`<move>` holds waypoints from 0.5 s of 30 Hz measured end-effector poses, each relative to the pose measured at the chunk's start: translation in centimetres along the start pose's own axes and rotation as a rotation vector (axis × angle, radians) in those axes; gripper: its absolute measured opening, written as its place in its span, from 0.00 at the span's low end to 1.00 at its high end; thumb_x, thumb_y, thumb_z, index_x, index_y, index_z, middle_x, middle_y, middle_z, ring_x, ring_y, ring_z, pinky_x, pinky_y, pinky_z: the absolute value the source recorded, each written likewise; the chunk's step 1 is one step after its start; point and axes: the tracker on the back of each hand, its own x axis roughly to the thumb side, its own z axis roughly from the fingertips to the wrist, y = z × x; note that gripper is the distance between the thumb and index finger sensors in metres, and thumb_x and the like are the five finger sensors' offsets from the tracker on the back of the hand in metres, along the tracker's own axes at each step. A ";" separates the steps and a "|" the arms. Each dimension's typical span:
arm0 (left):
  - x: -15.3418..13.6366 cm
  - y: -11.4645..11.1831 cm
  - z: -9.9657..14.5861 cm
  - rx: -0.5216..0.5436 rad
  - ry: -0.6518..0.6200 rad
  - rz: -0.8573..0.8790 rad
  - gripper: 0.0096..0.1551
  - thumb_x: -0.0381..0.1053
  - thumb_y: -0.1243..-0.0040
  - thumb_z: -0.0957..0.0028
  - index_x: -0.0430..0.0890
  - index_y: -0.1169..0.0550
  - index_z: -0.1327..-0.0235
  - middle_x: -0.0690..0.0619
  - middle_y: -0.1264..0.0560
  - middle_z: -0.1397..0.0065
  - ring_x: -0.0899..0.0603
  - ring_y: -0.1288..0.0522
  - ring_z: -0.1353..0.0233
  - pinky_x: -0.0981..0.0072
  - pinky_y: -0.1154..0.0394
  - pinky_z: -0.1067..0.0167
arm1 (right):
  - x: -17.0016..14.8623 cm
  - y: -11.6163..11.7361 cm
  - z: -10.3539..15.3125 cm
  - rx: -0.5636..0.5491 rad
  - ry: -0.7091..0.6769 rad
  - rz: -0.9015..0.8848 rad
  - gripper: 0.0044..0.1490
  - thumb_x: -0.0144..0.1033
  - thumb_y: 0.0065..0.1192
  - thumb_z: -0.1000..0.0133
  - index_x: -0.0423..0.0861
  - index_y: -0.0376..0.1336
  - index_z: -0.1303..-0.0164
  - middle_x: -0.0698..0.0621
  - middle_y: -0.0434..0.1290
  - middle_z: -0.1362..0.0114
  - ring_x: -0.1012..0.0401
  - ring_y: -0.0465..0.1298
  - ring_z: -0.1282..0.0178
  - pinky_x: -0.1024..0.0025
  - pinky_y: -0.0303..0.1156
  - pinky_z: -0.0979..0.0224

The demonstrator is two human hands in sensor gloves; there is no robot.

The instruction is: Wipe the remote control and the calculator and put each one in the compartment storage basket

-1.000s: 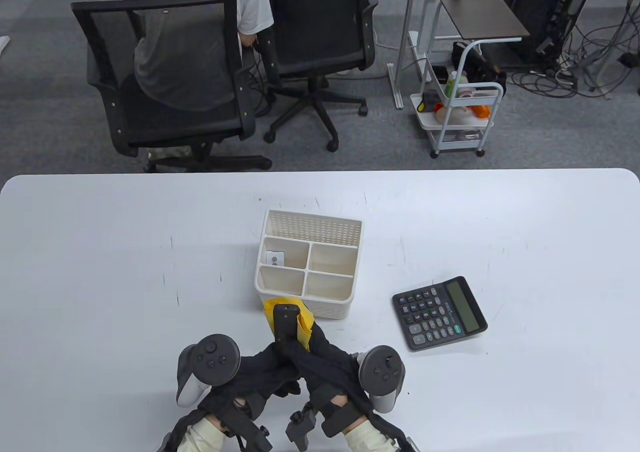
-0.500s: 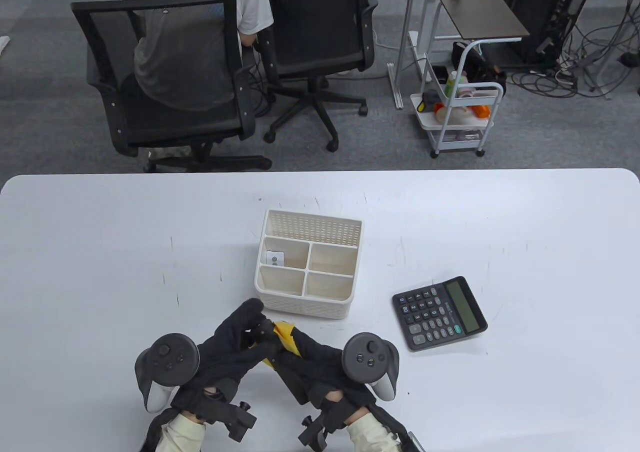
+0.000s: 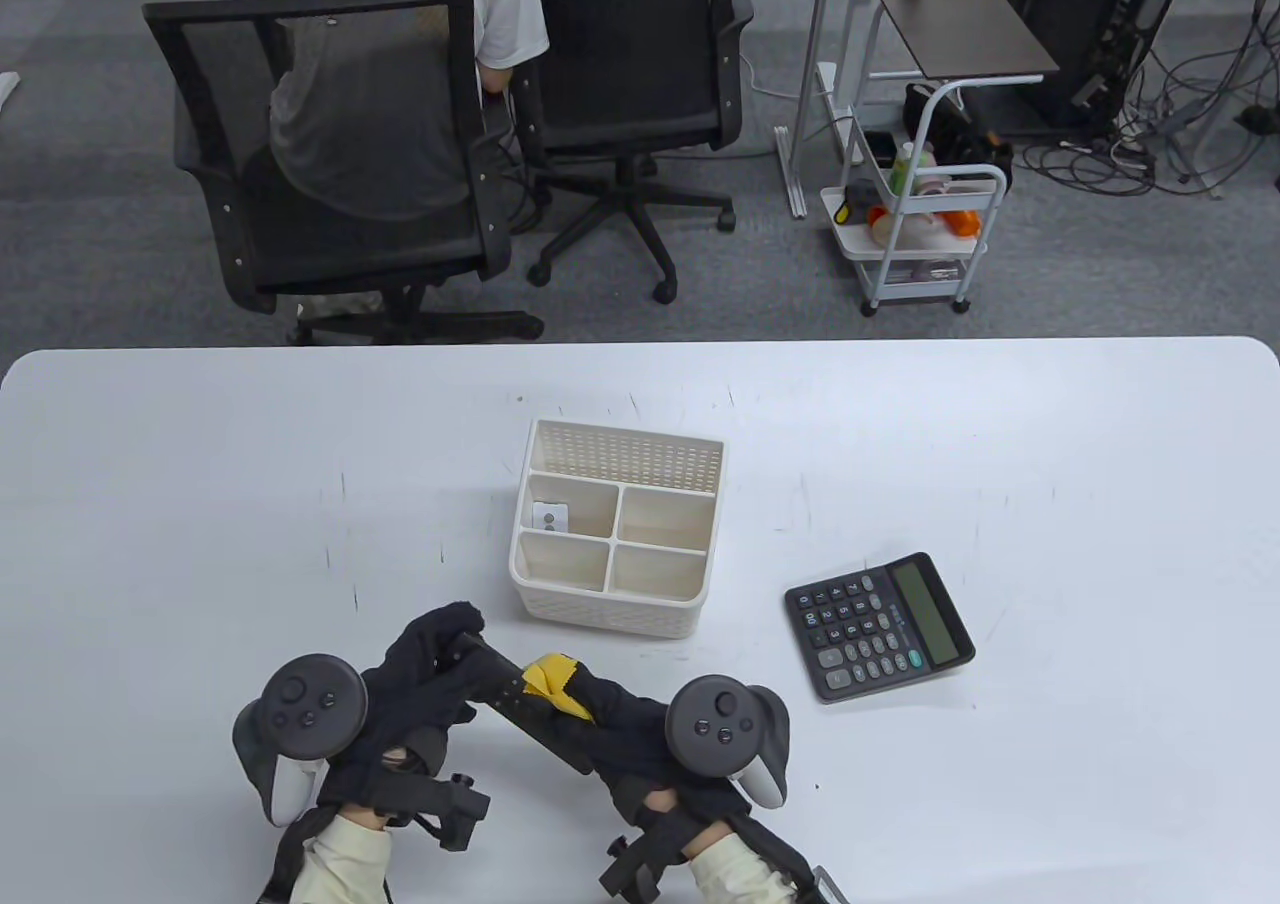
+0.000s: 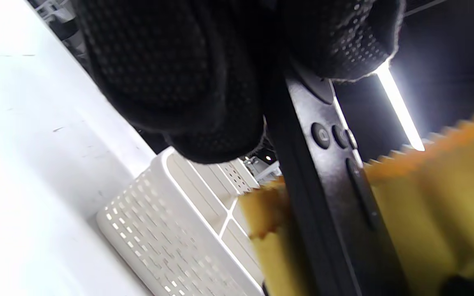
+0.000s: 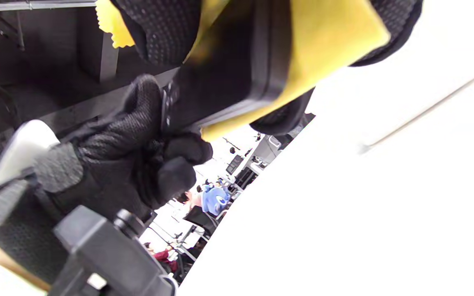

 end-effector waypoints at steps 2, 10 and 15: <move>-0.4 0.0 -0.1 -0.009 0.005 0.011 0.31 0.57 0.36 0.50 0.47 0.27 0.34 0.50 0.19 0.43 0.57 0.08 0.65 0.73 0.10 0.71 | 0.2 0.1 0.0 0.003 -0.015 0.013 0.34 0.33 0.61 0.39 0.35 0.61 0.23 0.33 0.73 0.27 0.45 0.79 0.39 0.34 0.64 0.33; 0.7 -1.8 -0.2 -0.150 -0.118 0.102 0.26 0.53 0.38 0.46 0.52 0.29 0.36 0.50 0.18 0.42 0.50 0.06 0.64 0.70 0.08 0.70 | 1.0 0.6 -0.2 -0.018 -0.082 0.149 0.39 0.40 0.61 0.38 0.35 0.58 0.20 0.33 0.71 0.24 0.42 0.76 0.33 0.31 0.61 0.32; 0.4 -1.5 -0.2 -0.133 -0.104 0.173 0.23 0.52 0.40 0.45 0.61 0.28 0.35 0.49 0.19 0.40 0.48 0.07 0.60 0.68 0.08 0.66 | 0.9 -0.2 0.0 -0.078 -0.115 0.280 0.38 0.42 0.61 0.38 0.36 0.60 0.21 0.35 0.73 0.24 0.42 0.76 0.33 0.30 0.60 0.32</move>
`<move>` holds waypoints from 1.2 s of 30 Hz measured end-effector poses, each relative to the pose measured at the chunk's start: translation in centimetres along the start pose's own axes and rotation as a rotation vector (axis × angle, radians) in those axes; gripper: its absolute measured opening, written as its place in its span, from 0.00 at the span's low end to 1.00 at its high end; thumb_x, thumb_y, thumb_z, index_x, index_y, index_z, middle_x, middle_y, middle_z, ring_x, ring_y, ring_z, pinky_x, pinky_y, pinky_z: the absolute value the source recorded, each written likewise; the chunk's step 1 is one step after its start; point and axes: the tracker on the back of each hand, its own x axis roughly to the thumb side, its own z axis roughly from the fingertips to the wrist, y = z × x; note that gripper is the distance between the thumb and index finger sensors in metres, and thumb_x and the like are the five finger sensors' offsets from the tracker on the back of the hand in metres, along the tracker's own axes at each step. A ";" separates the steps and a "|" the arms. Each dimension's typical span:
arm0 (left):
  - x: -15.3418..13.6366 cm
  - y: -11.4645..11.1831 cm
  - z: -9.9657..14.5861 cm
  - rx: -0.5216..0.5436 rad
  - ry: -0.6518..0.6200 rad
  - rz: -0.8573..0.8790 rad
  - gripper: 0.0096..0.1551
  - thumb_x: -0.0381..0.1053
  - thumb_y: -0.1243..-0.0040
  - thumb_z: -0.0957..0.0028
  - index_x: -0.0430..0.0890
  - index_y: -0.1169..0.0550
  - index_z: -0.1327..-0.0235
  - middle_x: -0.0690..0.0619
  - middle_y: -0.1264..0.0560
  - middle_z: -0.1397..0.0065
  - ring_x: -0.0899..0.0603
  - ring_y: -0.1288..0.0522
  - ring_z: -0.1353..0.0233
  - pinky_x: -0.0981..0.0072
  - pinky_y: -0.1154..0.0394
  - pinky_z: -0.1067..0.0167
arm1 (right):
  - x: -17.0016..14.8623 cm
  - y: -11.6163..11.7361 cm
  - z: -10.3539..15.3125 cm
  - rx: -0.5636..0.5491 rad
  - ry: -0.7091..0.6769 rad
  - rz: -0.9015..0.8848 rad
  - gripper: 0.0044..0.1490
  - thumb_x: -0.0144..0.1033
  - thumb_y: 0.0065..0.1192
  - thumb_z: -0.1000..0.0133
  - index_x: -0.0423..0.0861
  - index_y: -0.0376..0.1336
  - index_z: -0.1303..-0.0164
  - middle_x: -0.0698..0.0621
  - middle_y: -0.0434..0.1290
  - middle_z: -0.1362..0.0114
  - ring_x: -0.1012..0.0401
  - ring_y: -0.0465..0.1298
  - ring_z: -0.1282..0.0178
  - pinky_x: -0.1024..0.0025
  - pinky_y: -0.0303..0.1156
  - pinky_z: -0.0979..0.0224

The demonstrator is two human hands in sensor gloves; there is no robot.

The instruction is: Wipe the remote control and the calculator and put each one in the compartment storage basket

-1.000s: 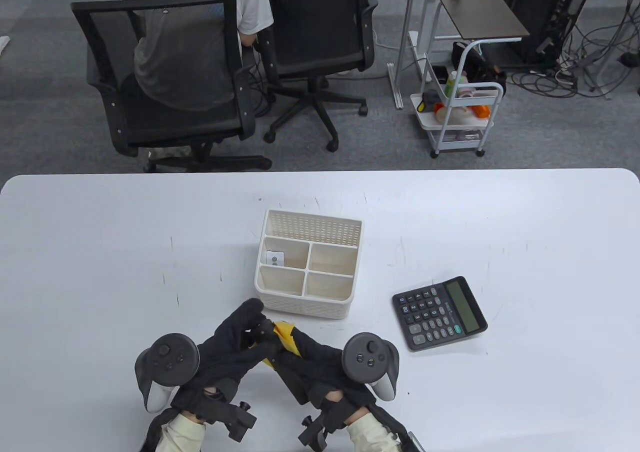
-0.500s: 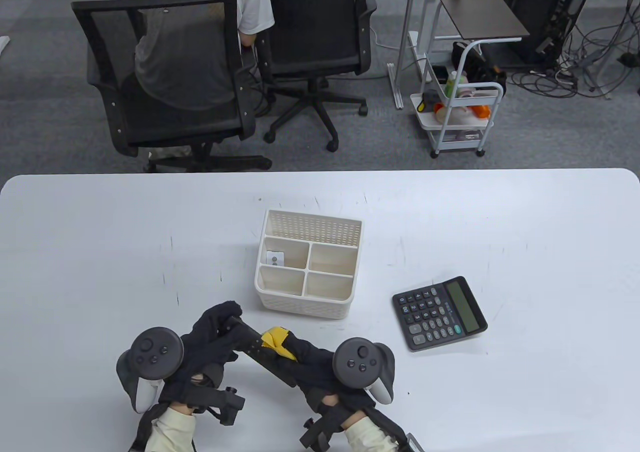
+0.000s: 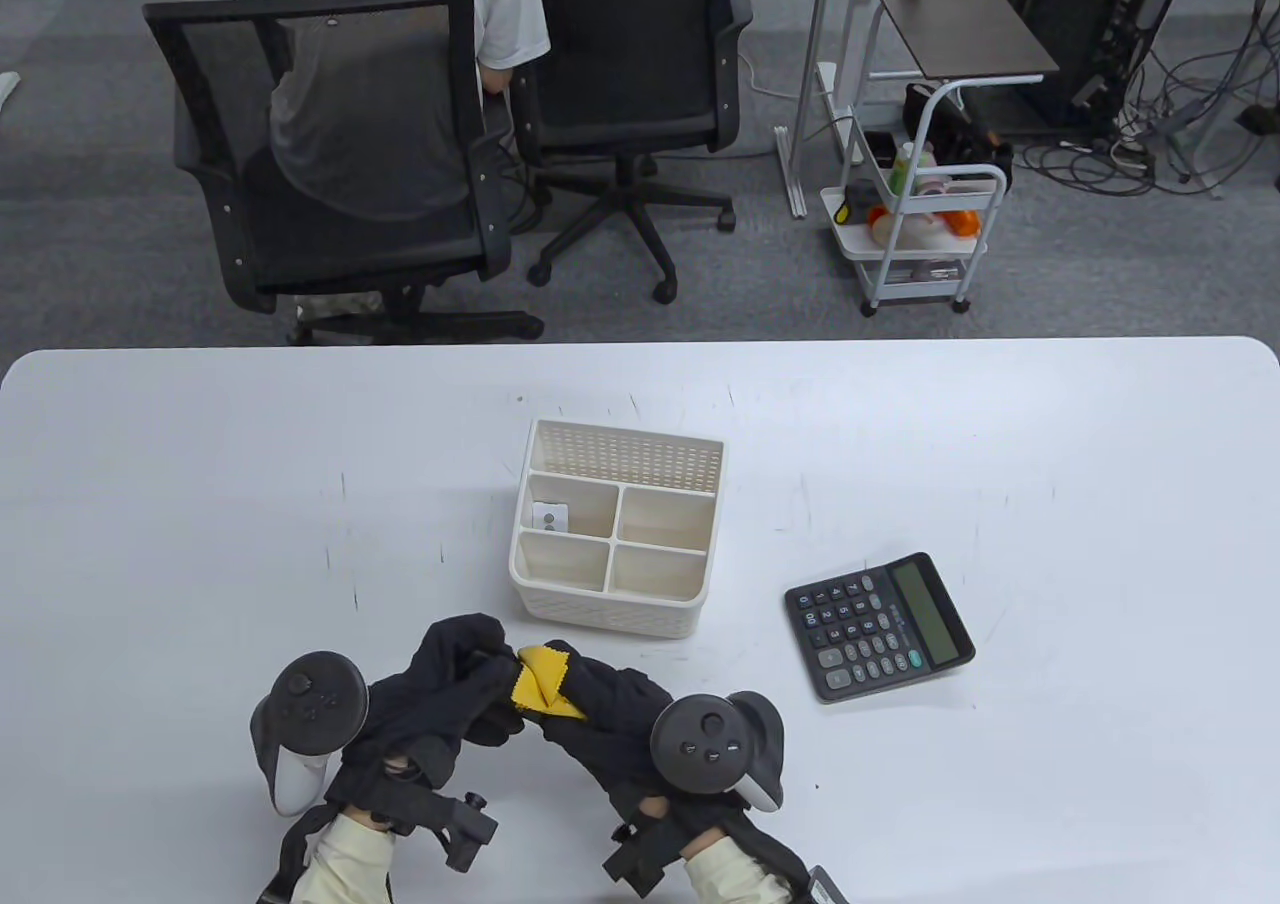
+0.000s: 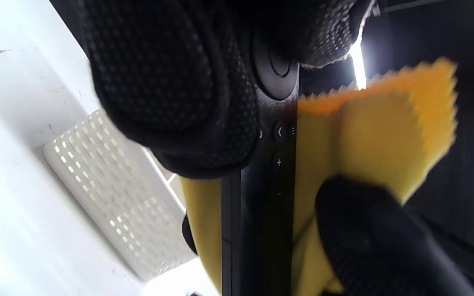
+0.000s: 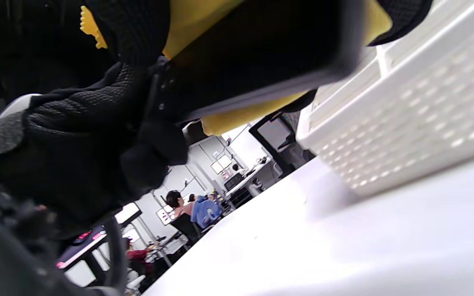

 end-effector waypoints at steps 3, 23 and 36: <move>-0.5 0.9 0.1 0.066 0.019 0.048 0.22 0.52 0.40 0.45 0.62 0.28 0.37 0.48 0.20 0.40 0.48 0.07 0.59 0.68 0.08 0.65 | 0.1 -0.5 0.3 -0.052 -0.044 0.161 0.38 0.42 0.61 0.39 0.36 0.61 0.22 0.35 0.73 0.24 0.42 0.76 0.33 0.30 0.60 0.31; -0.8 0.1 0.3 0.021 0.029 0.197 0.19 0.54 0.45 0.40 0.49 0.32 0.41 0.47 0.20 0.41 0.47 0.06 0.59 0.66 0.08 0.66 | 0.9 0.4 0.9 -0.064 -0.178 0.418 0.41 0.44 0.54 0.36 0.46 0.46 0.15 0.38 0.54 0.12 0.37 0.52 0.16 0.24 0.47 0.30; -1.1 0.5 0.4 0.047 0.045 0.248 0.18 0.54 0.47 0.39 0.49 0.32 0.40 0.45 0.21 0.42 0.50 0.07 0.59 0.69 0.08 0.65 | 2.1 1.0 1.1 -0.081 -0.230 0.581 0.47 0.46 0.57 0.38 0.42 0.44 0.14 0.35 0.46 0.11 0.37 0.44 0.15 0.22 0.40 0.30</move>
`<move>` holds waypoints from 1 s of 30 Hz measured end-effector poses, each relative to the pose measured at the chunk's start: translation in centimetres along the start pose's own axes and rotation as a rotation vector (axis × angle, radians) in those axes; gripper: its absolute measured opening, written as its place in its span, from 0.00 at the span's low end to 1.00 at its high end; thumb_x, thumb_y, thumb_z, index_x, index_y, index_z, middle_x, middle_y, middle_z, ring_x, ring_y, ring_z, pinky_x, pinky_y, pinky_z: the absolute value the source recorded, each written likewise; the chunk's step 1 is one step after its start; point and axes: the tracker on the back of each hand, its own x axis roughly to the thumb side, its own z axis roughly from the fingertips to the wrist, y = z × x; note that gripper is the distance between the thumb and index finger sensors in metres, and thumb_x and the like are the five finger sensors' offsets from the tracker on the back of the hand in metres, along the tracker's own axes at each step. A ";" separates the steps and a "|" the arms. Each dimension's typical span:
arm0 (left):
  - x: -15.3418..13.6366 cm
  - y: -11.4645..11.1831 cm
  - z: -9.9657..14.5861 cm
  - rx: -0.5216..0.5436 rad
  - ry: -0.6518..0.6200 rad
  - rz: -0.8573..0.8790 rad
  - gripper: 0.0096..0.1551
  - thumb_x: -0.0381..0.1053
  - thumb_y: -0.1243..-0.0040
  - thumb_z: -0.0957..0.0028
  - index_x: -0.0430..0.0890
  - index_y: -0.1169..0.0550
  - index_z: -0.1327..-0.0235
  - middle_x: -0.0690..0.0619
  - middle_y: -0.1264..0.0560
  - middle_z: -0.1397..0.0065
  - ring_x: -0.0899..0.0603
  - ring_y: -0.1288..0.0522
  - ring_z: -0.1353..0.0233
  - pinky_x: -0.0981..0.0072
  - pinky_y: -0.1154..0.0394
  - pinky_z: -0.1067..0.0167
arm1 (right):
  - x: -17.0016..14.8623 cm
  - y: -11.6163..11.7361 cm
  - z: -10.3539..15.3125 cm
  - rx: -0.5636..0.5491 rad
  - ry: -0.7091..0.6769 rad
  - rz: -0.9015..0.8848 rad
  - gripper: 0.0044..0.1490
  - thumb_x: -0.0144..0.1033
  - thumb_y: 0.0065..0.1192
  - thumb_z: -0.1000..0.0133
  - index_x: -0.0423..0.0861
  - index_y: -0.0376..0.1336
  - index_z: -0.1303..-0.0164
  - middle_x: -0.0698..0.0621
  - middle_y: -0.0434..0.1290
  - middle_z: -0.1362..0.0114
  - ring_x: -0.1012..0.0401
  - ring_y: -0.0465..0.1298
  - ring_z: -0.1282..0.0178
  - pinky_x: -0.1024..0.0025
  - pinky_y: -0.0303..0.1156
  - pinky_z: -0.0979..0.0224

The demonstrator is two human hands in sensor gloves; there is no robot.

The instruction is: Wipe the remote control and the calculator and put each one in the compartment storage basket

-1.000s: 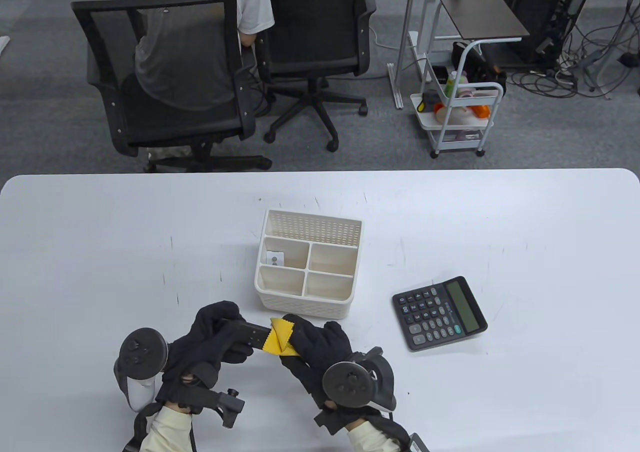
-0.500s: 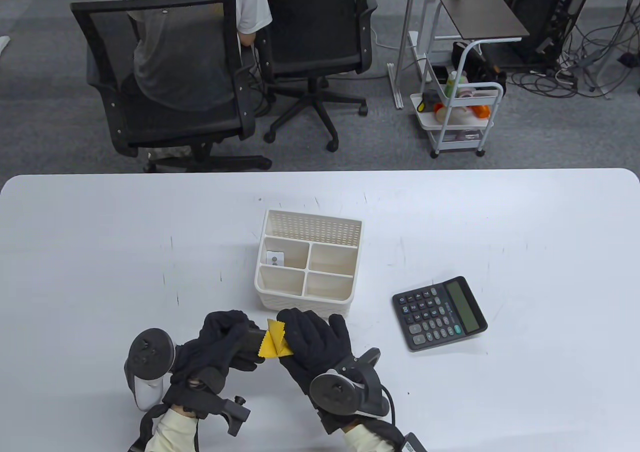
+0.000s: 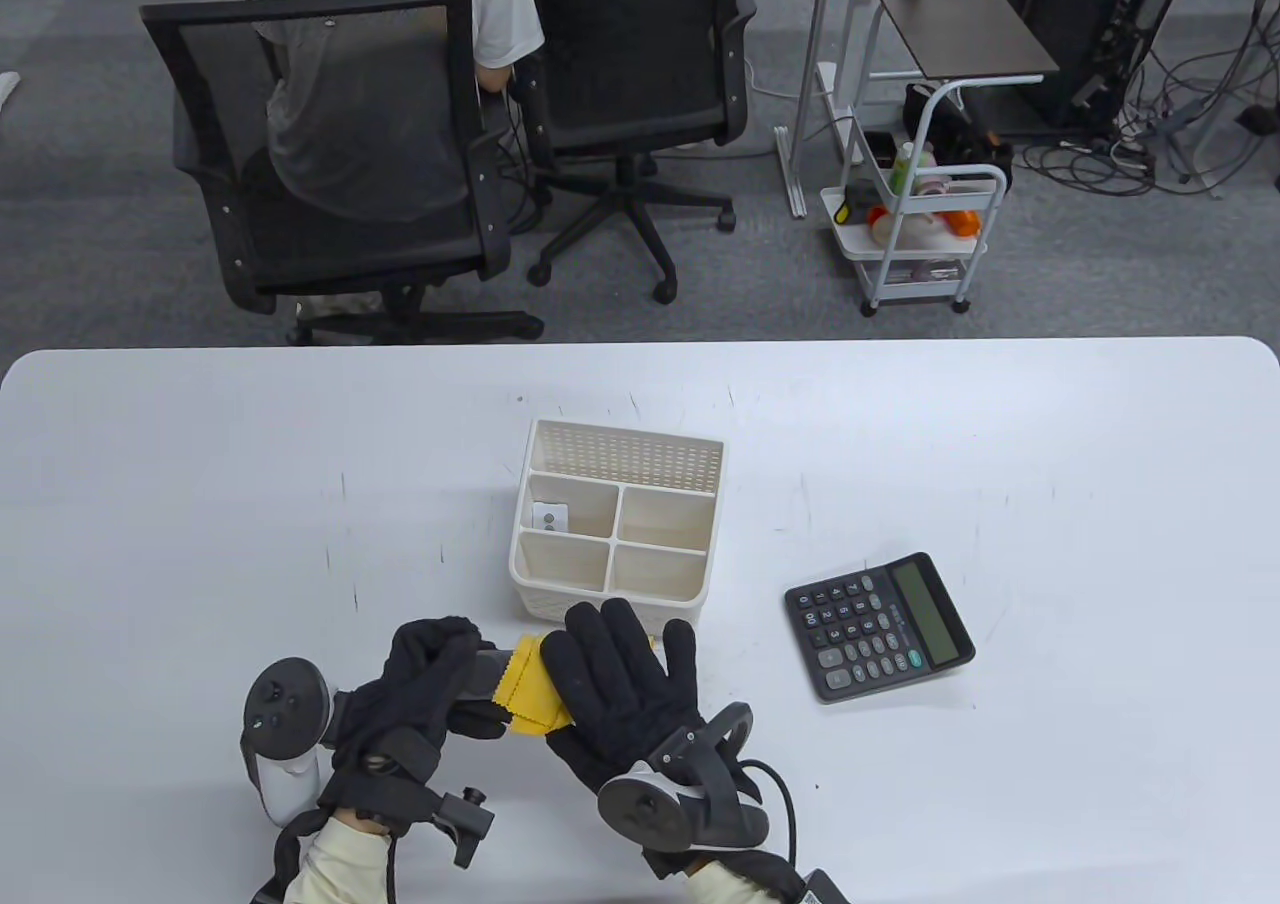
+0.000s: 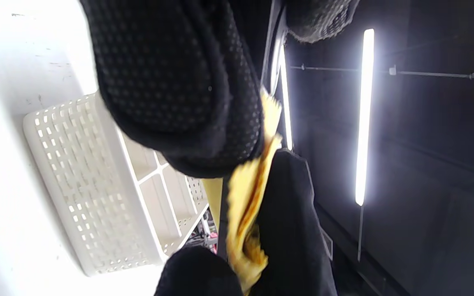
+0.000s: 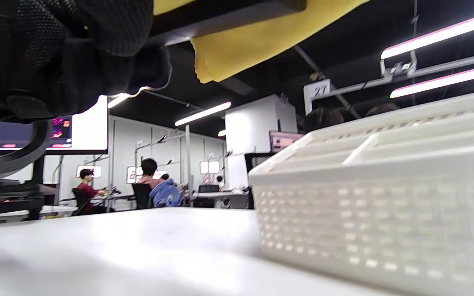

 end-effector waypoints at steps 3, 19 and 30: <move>0.0 0.3 0.1 0.014 0.000 0.013 0.19 0.54 0.48 0.39 0.48 0.32 0.40 0.46 0.21 0.42 0.51 0.07 0.59 0.70 0.08 0.65 | 0.3 -0.5 0.1 -0.063 -0.022 0.079 0.42 0.43 0.58 0.38 0.42 0.50 0.16 0.37 0.51 0.15 0.38 0.50 0.19 0.24 0.42 0.30; 0.0 0.3 0.0 0.002 0.006 0.035 0.17 0.53 0.47 0.39 0.50 0.29 0.40 0.45 0.20 0.40 0.50 0.07 0.61 0.69 0.08 0.67 | -0.6 -0.2 0.2 -0.052 -0.012 0.051 0.42 0.40 0.58 0.38 0.43 0.47 0.16 0.38 0.55 0.13 0.39 0.55 0.17 0.25 0.47 0.29; -0.1 -0.6 -0.3 -0.146 0.004 0.067 0.19 0.52 0.49 0.39 0.50 0.28 0.37 0.40 0.20 0.38 0.50 0.07 0.59 0.68 0.09 0.64 | -0.1 -0.5 -0.2 -0.058 -0.080 0.092 0.43 0.35 0.63 0.41 0.38 0.50 0.18 0.38 0.66 0.22 0.43 0.71 0.31 0.31 0.59 0.30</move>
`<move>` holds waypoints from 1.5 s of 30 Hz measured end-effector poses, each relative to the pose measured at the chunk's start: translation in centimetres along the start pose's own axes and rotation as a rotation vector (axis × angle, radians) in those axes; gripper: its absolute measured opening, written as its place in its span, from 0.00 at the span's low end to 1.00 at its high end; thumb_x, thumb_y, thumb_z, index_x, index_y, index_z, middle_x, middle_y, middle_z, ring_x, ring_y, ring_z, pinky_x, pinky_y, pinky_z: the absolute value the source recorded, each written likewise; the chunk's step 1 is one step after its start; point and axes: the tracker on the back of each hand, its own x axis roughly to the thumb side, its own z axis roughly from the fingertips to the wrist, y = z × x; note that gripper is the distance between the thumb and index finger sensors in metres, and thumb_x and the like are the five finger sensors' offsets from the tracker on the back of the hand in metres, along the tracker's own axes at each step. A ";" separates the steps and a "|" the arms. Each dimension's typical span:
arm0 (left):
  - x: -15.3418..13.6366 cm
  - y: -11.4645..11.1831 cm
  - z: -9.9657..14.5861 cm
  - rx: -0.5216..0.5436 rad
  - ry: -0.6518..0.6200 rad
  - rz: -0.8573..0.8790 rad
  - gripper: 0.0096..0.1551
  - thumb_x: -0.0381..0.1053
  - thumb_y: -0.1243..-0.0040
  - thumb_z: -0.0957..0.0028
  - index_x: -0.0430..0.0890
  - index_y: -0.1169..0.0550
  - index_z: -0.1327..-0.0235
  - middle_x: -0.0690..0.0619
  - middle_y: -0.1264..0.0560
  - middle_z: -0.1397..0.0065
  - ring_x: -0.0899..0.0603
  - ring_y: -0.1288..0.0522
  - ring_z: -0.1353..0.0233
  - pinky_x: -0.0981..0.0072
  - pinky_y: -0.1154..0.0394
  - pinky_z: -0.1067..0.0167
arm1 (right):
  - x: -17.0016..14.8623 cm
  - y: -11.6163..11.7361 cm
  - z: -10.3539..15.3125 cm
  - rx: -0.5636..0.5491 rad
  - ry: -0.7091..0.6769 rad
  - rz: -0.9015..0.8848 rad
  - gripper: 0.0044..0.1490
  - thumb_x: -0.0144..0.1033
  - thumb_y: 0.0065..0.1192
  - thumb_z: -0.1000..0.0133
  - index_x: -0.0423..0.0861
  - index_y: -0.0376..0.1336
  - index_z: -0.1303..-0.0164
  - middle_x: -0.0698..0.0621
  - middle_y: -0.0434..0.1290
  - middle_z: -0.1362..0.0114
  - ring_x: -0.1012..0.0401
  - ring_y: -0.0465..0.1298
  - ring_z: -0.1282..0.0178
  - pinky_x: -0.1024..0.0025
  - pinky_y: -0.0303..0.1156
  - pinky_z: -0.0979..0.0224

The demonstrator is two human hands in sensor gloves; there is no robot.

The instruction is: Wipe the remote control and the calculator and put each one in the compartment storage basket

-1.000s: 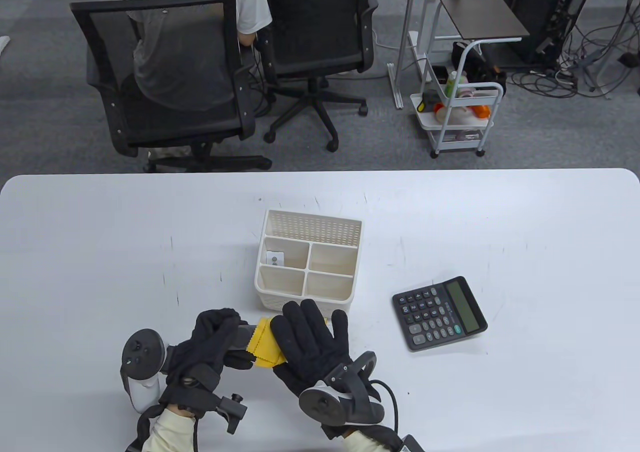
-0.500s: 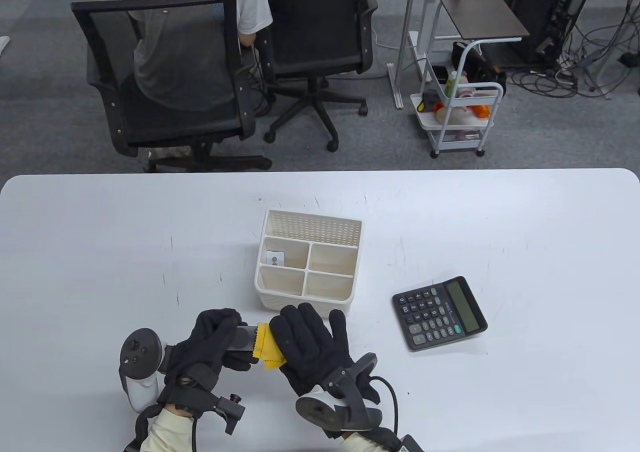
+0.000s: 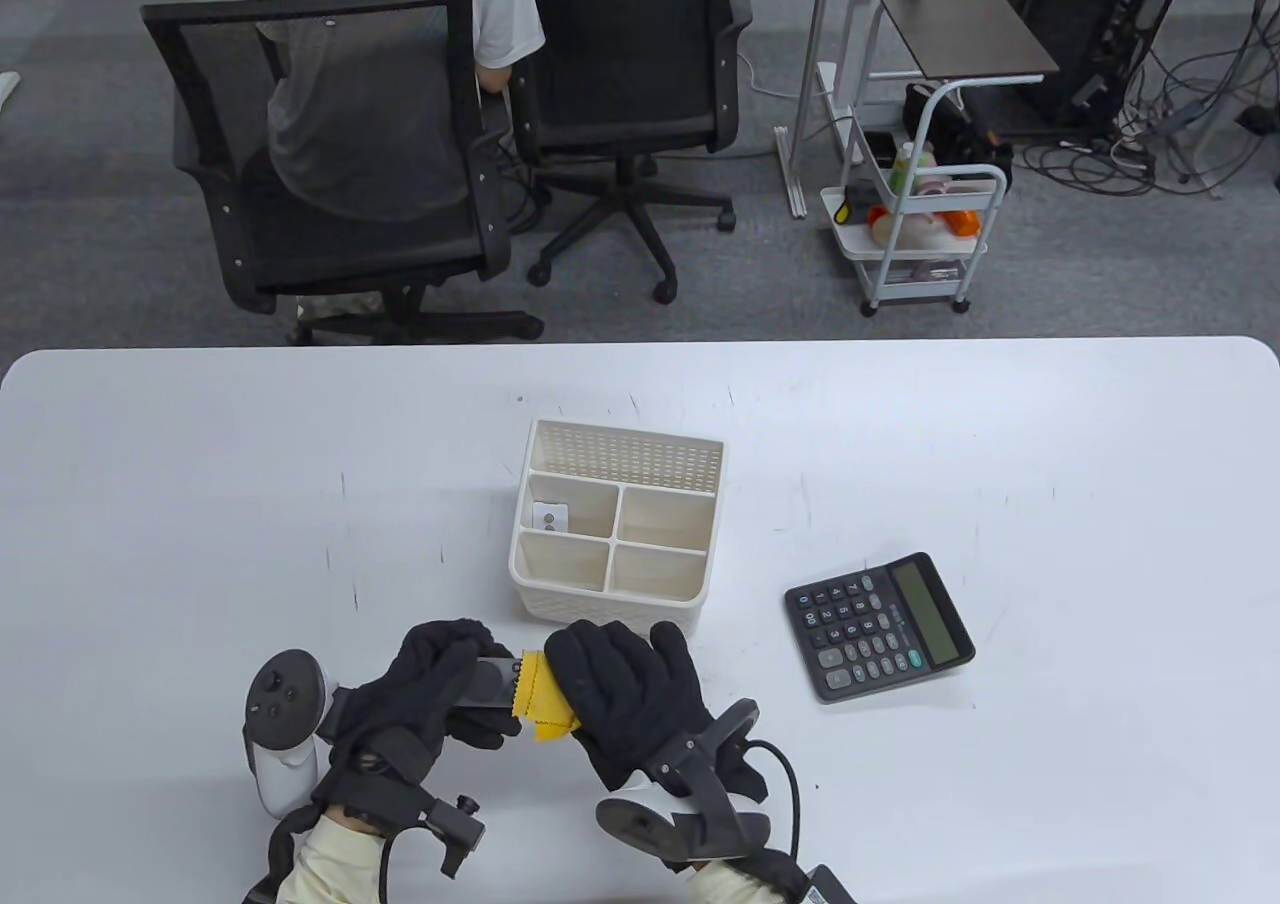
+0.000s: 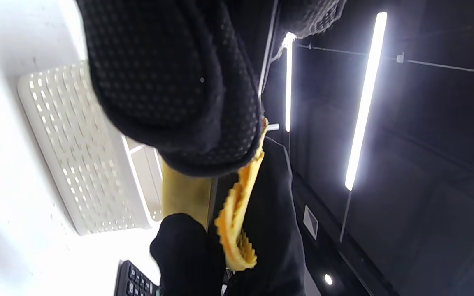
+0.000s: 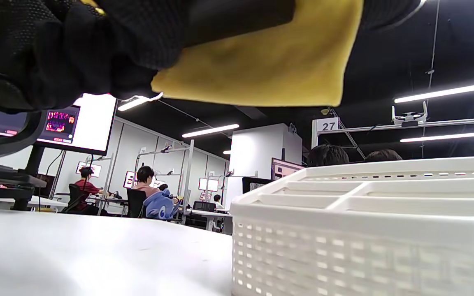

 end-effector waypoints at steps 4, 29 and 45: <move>0.4 -0.2 -0.2 -0.076 -0.082 -0.015 0.30 0.61 0.42 0.42 0.53 0.36 0.31 0.43 0.30 0.25 0.43 0.14 0.43 0.59 0.14 0.48 | -0.8 -0.3 -0.1 0.042 0.070 -0.152 0.39 0.35 0.64 0.41 0.38 0.56 0.20 0.39 0.73 0.27 0.47 0.78 0.39 0.35 0.65 0.33; 1.4 1.0 0.6 0.173 -0.157 -0.258 0.26 0.62 0.32 0.54 0.54 0.25 0.47 0.49 0.21 0.38 0.48 0.09 0.51 0.64 0.10 0.56 | -3.2 -0.3 0.3 0.052 0.251 -0.548 0.35 0.44 0.59 0.38 0.39 0.63 0.23 0.39 0.75 0.26 0.43 0.76 0.33 0.31 0.62 0.32; 0.4 1.6 0.4 0.192 -0.054 -0.219 0.21 0.64 0.34 0.49 0.55 0.23 0.50 0.50 0.17 0.44 0.49 0.07 0.59 0.67 0.08 0.64 | -2.4 -0.1 0.1 0.072 0.209 -0.466 0.35 0.37 0.60 0.39 0.37 0.60 0.22 0.39 0.76 0.29 0.45 0.78 0.38 0.33 0.63 0.32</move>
